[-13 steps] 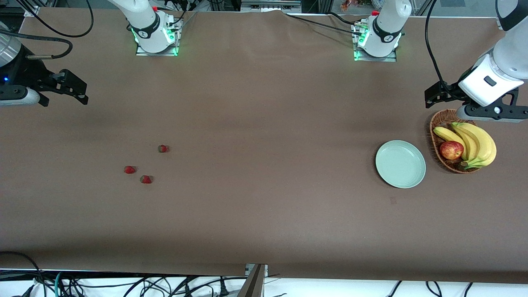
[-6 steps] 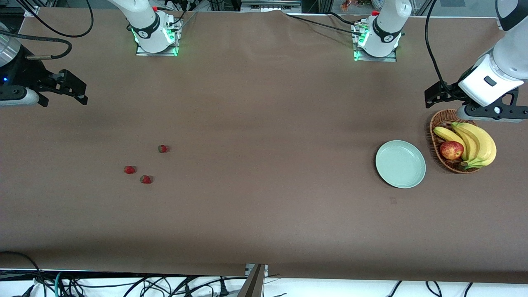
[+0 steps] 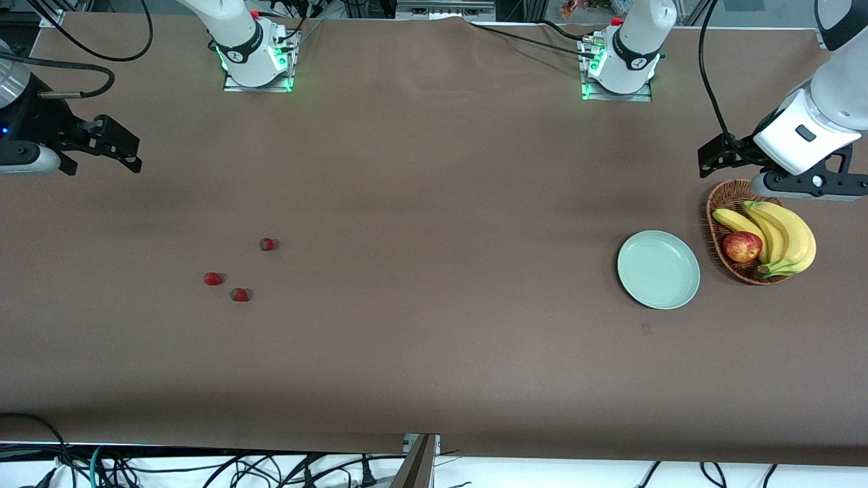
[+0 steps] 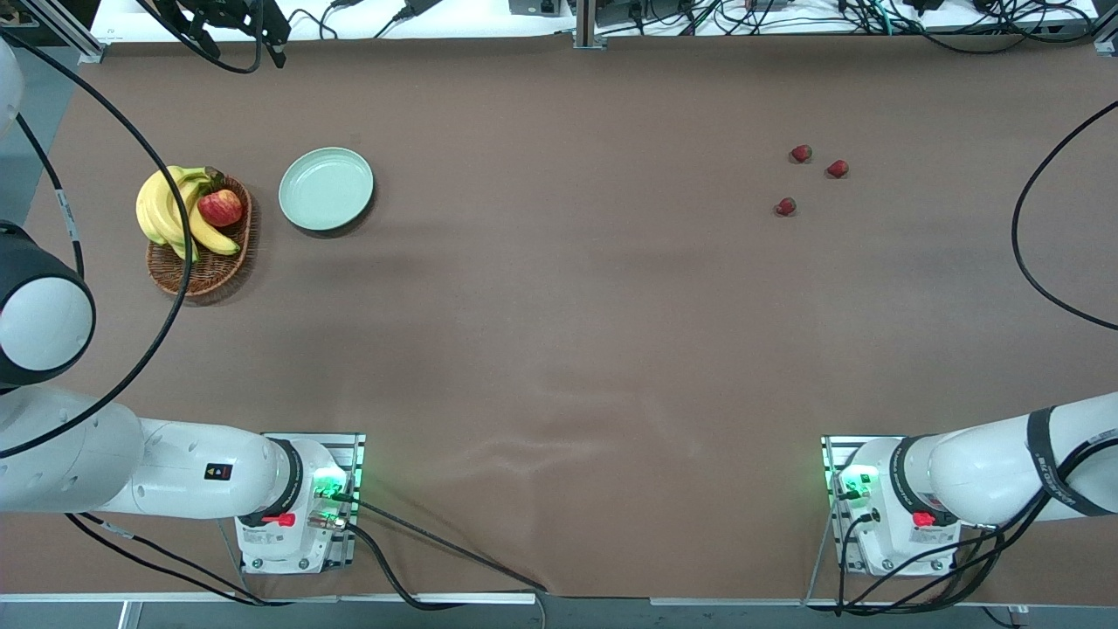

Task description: Collect all strawberries into plate

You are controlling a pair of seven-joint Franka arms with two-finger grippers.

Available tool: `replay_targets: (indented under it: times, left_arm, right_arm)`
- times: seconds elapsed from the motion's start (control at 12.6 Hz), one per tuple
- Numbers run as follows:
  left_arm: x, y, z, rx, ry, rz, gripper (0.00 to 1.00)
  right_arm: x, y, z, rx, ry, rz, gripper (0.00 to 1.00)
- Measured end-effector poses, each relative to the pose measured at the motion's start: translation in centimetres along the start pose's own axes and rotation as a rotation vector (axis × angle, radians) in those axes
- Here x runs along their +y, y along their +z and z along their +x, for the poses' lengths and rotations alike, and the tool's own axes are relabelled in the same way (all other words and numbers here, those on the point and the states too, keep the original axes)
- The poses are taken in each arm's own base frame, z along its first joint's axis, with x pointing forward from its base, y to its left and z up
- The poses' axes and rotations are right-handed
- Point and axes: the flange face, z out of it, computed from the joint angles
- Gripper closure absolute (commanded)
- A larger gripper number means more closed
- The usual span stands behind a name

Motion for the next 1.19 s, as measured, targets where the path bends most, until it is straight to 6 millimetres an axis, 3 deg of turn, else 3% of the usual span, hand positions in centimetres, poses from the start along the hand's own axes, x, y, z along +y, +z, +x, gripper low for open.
replay_targets:
  times: [0.4, 0.56, 0.71, 0.95, 1.11, 1.19]
  left_arm:
    - [0.0, 0.0, 0.0, 0.000, 0.000, 0.000, 0.00]
    - [0.0, 0.0, 0.0, 0.000, 0.000, 0.000, 0.00]
    - [0.0, -0.1, 0.0, 0.001, 0.000, 0.000, 0.00]
    - [0.0, -0.1, 0.0, 0.002, -0.001, 0.000, 0.00]
    - [0.0, -0.2, 0.0, 0.003, -0.001, 0.000, 0.00]
    - [0.0, -0.2, 0.0, 0.003, -0.001, -0.001, 0.00]
  right_arm:
    - [0.0, 0.7, 0.3, -0.014, -0.020, -0.002, 0.00]
    - [-0.3, 3.8, 1.2, -0.072, -0.068, -0.007, 0.00]
    - [-1.1, 10.1, 3.0, -0.170, -0.088, -0.004, 0.01]
    - [-2.6, 22.6, 5.5, -0.253, -0.086, 0.023, 0.01]
    - [-3.1, 30.4, 5.2, -0.256, -0.073, 0.038, 0.01]
    - [-3.4, 33.3, 4.4, -0.253, -0.071, 0.041, 0.01]
